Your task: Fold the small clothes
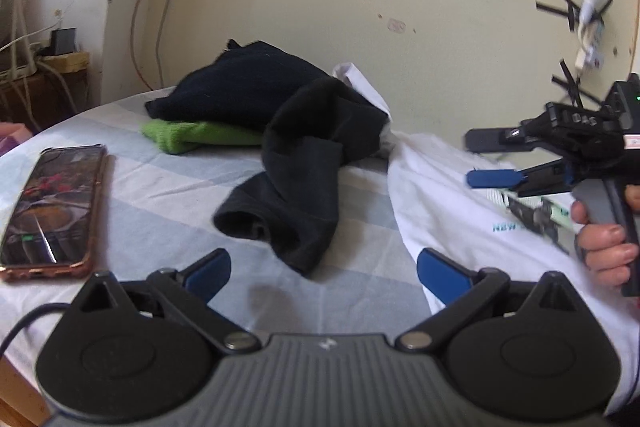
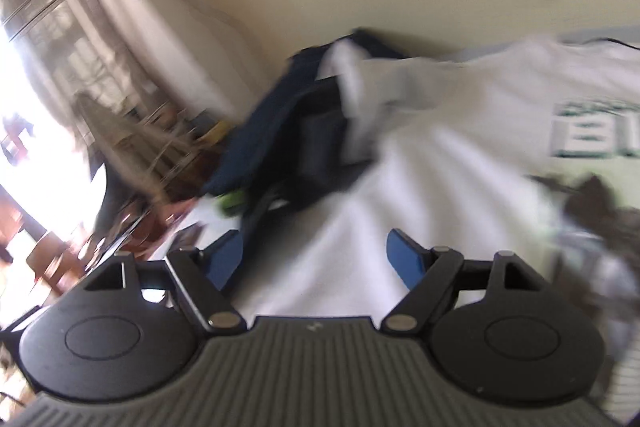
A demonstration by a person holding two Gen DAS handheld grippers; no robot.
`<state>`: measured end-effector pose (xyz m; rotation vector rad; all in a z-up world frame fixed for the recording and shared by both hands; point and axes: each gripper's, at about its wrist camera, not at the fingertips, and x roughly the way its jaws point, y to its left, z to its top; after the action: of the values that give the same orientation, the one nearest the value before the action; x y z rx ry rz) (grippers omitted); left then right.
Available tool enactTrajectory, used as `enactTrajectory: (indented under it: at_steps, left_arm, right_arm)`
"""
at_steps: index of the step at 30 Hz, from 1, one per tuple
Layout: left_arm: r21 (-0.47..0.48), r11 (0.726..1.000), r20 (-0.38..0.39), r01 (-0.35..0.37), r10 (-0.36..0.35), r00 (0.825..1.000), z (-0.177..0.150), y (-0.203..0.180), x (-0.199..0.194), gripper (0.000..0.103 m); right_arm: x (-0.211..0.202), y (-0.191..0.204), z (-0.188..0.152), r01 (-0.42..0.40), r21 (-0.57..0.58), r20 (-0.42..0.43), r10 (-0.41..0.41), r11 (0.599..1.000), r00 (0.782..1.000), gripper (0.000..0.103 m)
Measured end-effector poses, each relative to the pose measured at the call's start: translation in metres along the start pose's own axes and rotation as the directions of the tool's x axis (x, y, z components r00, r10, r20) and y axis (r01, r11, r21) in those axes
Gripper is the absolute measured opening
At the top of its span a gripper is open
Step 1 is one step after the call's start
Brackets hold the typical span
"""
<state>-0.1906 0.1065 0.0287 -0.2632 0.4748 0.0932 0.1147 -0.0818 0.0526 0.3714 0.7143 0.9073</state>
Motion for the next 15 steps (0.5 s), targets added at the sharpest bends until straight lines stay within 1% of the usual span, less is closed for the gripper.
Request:
enactTrajectory:
  at_steps: [2,4,5,7,8,9,10,11,12,13,15]
  left_arm:
    - [-0.022,1.0,0.029,0.004,-0.003,1.0,0.004,0.006,-0.013,0.102]
    - [-0.028,1.0,0.063,-0.003,0.005,0.998,0.007,0.01,-0.026,0.102]
    - [-0.028,1.0,0.078,-0.008,0.01,0.997,0.009,0.011,-0.031,0.102]
    - [-0.031,0.999,0.108,-0.025,0.029,0.994,0.013,0.013,-0.044,0.102]
    - [-0.034,0.999,0.116,-0.034,0.038,0.993,0.014,0.014,-0.048,0.102]
    - [-0.036,0.998,0.121,-0.044,0.048,0.992,0.016,0.015,-0.051,0.102]
    - [-0.038,0.998,0.123,-0.054,0.058,0.991,0.017,0.016,-0.053,0.102]
    - [-0.039,0.997,0.122,-0.064,0.068,0.99,0.018,0.017,-0.054,0.101]
    - [-0.038,0.996,0.121,-0.076,0.08,0.989,0.02,0.018,-0.054,0.1]
    - [-0.038,0.996,0.12,-0.086,0.09,0.989,0.022,0.019,-0.054,0.1]
    - [-0.047,0.994,0.125,-0.098,0.103,0.987,0.026,0.022,-0.055,0.1]
  right_arm:
    - [0.021,0.022,0.008,-0.027,-0.036,-0.068,0.024,0.999,0.997,0.082]
    - [0.055,0.037,0.011,-0.045,-0.023,-0.144,0.041,0.999,0.989,0.082]
    - [0.069,0.041,0.011,-0.041,-0.006,-0.166,0.04,0.999,0.985,0.082]
    - [0.101,0.031,0.009,-0.018,0.022,-0.207,0.022,1.0,0.978,0.082]
    - [0.114,0.031,0.007,-0.013,0.027,-0.21,0.019,1.0,0.977,0.081]
    - [0.121,0.031,0.007,-0.007,0.018,-0.187,0.011,1.0,0.982,0.077]
    - [0.131,0.034,0.008,-0.008,0.008,-0.194,0.01,1.0,0.981,0.064]
    - [0.141,0.037,0.008,-0.031,0.015,-0.236,0.034,0.999,0.971,0.012]
    - [0.152,0.038,0.008,-0.045,0.038,-0.289,0.054,0.998,0.956,0.005]
    - [0.156,0.043,0.007,-0.034,0.045,-0.315,0.046,0.998,0.948,0.005]
    - [0.148,0.056,0.014,-0.042,-0.044,-0.294,0.027,0.998,0.955,0.005]
